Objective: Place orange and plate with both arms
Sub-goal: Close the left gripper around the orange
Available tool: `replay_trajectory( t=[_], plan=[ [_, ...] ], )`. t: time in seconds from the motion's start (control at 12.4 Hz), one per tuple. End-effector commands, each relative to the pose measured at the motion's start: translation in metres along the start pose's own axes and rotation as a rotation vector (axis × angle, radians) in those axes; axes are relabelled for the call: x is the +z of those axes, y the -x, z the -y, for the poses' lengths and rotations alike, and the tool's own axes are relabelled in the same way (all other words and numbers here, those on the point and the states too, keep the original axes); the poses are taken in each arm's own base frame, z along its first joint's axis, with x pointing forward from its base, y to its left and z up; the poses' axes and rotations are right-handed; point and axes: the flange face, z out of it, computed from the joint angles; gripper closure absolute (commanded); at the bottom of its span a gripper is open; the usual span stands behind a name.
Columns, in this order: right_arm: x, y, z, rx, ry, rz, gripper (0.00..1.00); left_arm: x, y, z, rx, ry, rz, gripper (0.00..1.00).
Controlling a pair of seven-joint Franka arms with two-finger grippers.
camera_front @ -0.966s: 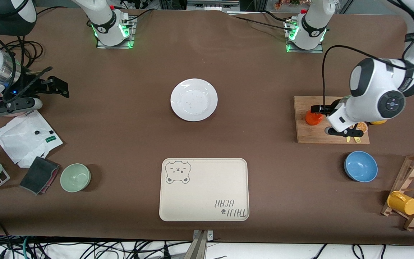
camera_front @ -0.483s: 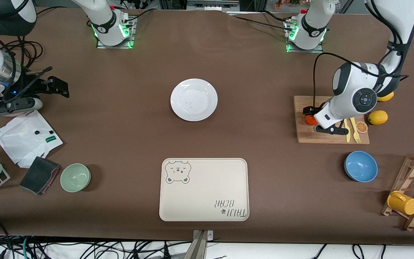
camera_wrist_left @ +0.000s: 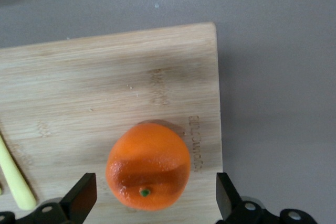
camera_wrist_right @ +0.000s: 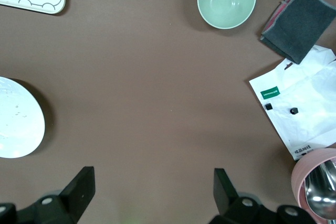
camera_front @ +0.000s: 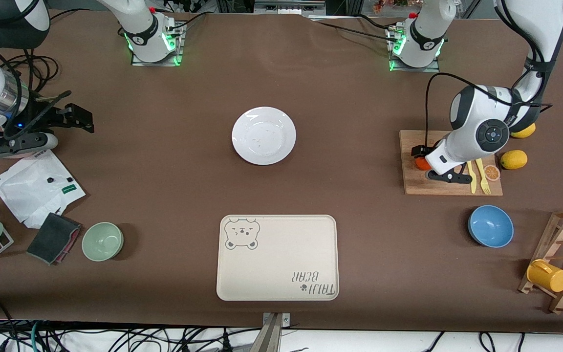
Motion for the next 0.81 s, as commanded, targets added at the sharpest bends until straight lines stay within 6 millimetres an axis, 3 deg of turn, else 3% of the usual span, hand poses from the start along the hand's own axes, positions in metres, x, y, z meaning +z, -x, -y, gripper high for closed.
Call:
replay_trajectory(
  t=[0.0,0.64,0.72],
  plan=[
    [-0.003,0.000,0.000,0.005,-0.006,0.002,0.00,0.016,0.001,0.001,0.018,-0.016,-0.013,0.00],
    [-0.003,0.000,0.000,0.005,-0.006,0.002,0.00,0.038,0.001,0.005,0.046,-0.040,0.006,0.00],
    [-0.003,0.000,0.000,0.005,-0.006,0.002,0.00,0.038,0.001,0.005,0.046,-0.040,0.006,0.11]
  ],
)
